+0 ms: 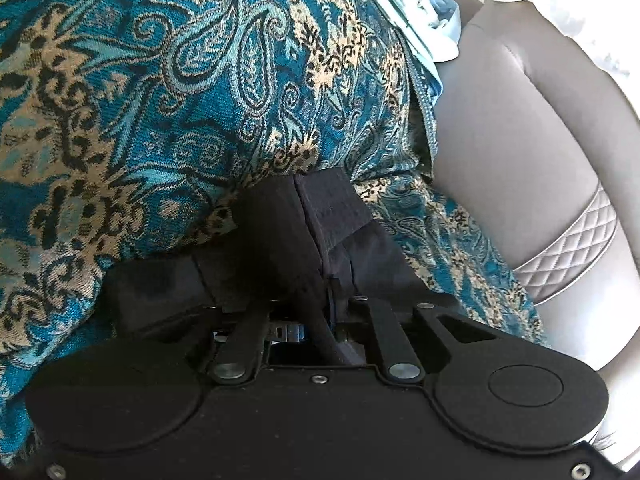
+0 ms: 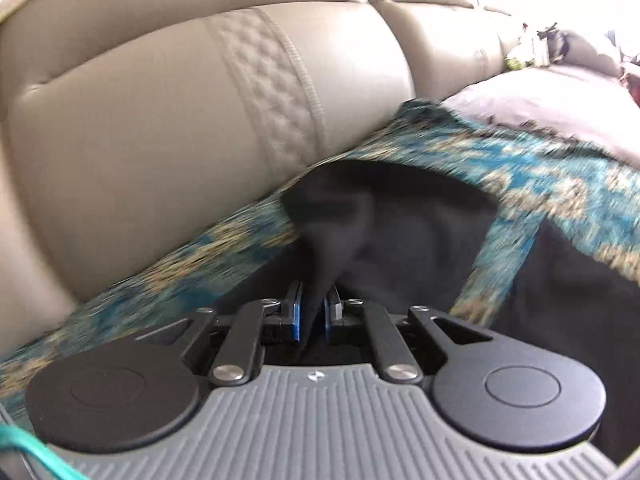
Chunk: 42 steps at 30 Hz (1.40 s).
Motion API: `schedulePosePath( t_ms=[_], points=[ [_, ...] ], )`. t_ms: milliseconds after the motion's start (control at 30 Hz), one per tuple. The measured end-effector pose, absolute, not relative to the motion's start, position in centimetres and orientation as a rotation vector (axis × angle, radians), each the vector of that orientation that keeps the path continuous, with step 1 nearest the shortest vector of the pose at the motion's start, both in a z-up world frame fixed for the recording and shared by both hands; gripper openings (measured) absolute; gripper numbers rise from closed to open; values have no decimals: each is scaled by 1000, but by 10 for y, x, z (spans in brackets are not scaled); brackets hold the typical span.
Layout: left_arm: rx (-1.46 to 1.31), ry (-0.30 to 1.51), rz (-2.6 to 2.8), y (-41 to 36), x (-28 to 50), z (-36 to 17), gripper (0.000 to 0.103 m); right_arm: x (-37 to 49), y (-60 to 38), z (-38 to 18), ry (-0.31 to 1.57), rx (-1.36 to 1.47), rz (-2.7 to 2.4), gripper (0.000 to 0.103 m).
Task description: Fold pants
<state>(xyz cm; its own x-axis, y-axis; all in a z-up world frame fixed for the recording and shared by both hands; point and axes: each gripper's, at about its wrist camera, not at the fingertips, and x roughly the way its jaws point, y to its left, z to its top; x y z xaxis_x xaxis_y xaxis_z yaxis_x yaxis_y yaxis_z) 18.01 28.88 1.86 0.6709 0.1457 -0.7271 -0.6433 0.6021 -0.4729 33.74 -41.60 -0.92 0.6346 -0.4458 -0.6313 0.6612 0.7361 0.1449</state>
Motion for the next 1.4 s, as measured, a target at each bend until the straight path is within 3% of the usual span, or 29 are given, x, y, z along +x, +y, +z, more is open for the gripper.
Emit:
schedulePosePath(
  t_ms=[467, 533, 600, 867, 1100, 1400],
  points=[
    [-714, 700, 556, 271, 196, 12, 14, 367, -477, -16, 614, 434, -590, 31],
    [-726, 701, 553, 273, 196, 11, 14, 366, -480, -16, 606, 455, -588, 23],
    [-737, 697, 552, 275, 195, 12, 12, 363, -482, -16, 596, 470, -599, 5],
    [-665, 682, 515, 274, 195, 35, 8, 324, -470, 17, 552, 294, -695, 5],
    [-569, 697, 494, 275, 173, 56, 9, 255, -478, 47, 546, 317, -744, 5],
    [-515, 765, 506, 276, 133, 43, 9, 163, -484, 32, 653, 335, -735, 5]
  ],
)
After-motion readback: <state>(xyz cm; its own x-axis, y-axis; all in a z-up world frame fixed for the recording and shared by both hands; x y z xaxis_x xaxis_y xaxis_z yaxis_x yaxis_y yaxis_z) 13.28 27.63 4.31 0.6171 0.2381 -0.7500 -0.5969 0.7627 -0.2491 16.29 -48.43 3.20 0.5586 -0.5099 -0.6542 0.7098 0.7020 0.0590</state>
